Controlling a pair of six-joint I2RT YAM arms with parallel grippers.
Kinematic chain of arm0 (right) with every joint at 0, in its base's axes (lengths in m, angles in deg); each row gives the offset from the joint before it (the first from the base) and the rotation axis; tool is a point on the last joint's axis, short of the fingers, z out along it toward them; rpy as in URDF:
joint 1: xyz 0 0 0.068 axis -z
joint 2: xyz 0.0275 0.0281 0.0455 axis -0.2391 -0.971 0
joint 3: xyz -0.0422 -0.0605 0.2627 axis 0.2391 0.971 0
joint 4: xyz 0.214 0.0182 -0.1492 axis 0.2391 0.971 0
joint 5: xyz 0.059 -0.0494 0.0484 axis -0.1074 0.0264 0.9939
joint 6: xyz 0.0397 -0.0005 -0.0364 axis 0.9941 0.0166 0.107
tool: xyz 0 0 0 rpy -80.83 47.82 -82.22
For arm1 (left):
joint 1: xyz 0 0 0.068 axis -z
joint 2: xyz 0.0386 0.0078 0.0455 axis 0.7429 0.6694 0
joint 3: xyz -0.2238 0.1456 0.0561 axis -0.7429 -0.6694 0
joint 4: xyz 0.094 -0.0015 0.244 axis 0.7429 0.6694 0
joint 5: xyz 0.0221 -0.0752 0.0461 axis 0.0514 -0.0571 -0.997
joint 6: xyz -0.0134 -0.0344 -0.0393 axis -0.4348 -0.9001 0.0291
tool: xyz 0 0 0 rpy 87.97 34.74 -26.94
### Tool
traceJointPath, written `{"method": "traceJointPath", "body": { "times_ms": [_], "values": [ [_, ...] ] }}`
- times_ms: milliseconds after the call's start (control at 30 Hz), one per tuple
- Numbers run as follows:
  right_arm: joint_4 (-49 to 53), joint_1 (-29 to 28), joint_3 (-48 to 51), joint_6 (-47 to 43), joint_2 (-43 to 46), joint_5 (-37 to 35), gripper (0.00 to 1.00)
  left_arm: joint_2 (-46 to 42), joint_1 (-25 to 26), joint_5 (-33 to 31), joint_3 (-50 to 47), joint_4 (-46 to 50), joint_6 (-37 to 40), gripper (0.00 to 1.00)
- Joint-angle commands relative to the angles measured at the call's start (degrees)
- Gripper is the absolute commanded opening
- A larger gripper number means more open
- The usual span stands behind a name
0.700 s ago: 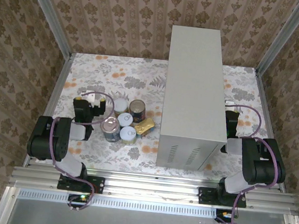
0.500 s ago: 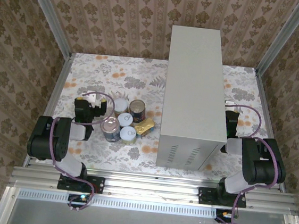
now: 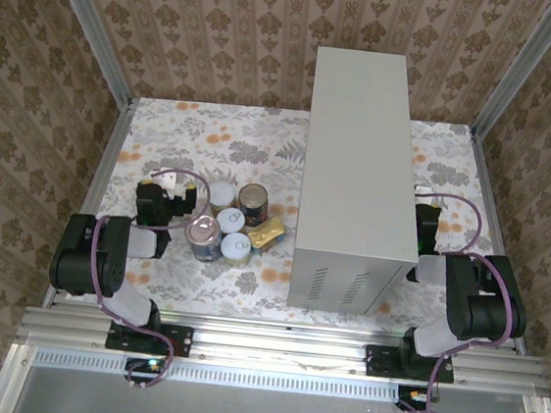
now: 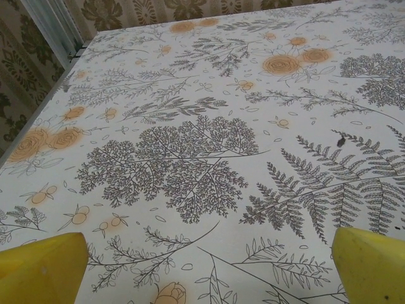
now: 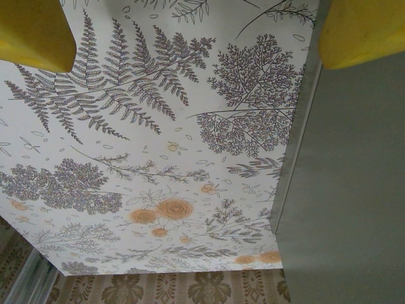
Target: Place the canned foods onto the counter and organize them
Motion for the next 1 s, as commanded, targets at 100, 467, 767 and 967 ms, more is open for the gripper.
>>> {"method": "traceJointPath", "body": {
  "times_ms": [100, 467, 767, 967],
  "values": [
    [-0.31, -0.78, -0.6, 0.13, -0.12, 3.48, 1.0, -0.4, -0.52, 1.25, 1.4, 0.04, 0.35, 1.0],
    [-0.27, -0.78, -0.59, 0.2, -0.12, 3.48, 1.0, -6.72, 3.88, -18.88, 7.74, 15.66, -1.3, 1.0],
    [-0.05, -0.71, -0.68, 0.24, -0.28, 3.68, 1.0, -7.02, 6.53, -37.3, 27.03, 55.91, -17.76, 1.0],
    [0.89, -0.61, -0.95, 0.86, 0.48, 2.5, 1.0, -7.56, 6.73, -30.59, 36.57, 75.56, -24.2, 1.0]
  ]
}}
